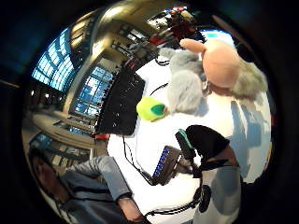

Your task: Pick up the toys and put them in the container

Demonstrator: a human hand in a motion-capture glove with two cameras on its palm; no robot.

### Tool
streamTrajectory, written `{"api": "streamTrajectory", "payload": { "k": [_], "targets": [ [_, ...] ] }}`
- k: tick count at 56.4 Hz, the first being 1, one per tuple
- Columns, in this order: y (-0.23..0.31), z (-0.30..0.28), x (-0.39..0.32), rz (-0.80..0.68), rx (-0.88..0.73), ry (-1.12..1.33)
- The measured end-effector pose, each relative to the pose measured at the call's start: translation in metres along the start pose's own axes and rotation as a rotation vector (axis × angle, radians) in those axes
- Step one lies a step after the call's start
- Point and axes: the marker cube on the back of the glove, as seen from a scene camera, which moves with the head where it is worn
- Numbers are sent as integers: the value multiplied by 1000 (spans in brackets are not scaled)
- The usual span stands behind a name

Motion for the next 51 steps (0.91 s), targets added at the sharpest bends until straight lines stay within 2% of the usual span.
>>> {"api": "streamTrajectory", "payload": {
  "k": [10, 20, 29, 40, 51],
  "targets": [
    [-64, 21, 26, 20, -252, 55],
    [-87, 47, 38, 46, -365, -17],
    [-90, 57, 39, 62, -300, 30],
    [-91, 66, 35, 97, -123, 54],
    [-95, 61, 31, 101, -47, 54]
  ]
}}
